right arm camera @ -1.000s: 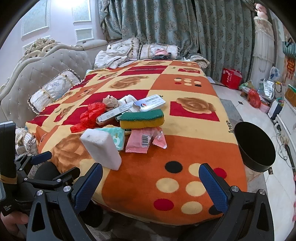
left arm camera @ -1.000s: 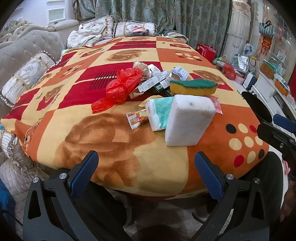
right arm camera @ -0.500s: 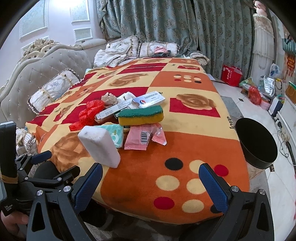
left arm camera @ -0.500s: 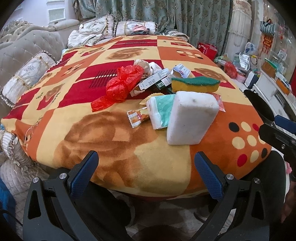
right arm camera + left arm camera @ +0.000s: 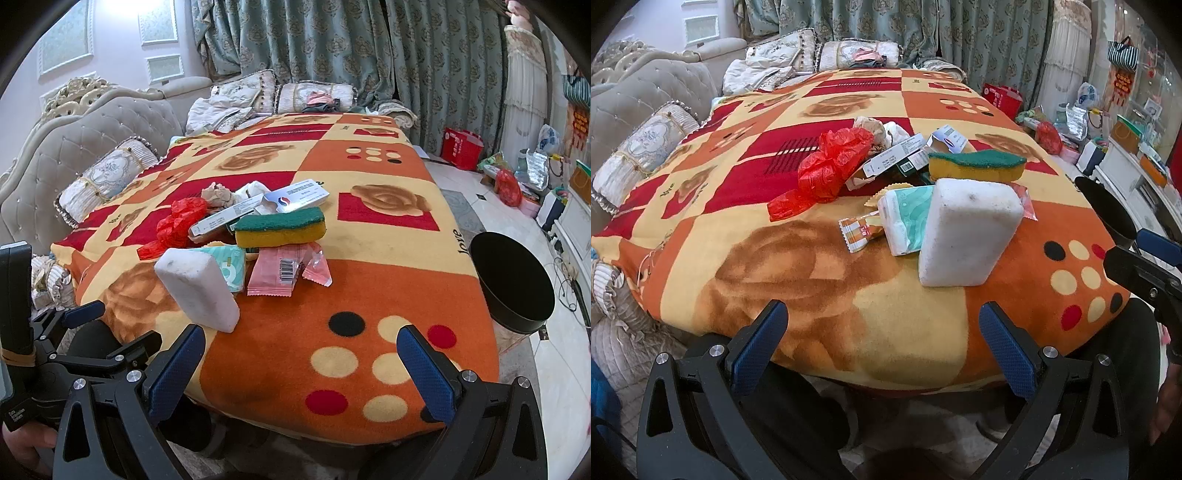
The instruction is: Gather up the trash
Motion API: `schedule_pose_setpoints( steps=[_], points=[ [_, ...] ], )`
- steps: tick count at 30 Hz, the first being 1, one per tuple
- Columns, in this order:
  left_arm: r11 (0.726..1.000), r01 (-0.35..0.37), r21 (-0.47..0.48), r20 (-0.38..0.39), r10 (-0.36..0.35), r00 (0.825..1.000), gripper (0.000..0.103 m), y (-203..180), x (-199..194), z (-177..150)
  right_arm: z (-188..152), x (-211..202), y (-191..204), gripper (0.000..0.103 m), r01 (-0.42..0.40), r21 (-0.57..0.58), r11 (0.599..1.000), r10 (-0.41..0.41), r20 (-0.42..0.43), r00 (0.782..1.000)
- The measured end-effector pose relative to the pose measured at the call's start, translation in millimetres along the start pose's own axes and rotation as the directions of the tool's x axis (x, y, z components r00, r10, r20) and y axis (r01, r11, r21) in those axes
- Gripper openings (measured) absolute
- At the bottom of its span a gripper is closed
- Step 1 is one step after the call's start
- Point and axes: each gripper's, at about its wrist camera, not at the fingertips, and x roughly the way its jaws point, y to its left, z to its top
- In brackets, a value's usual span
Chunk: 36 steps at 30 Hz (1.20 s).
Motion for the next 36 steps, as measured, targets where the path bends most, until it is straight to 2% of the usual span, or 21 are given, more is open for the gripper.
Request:
schedule_pose_setpoints(
  steps=[36],
  points=[
    [1.0, 0.002, 0.0, 0.001, -0.002, 1.0, 0.103, -1.2, -1.1, 0.1, 0.2, -4.8, 1.8, 0.103, -0.003, -0.008, 1.0, 0.003, 0.001, 1.0]
  ],
)
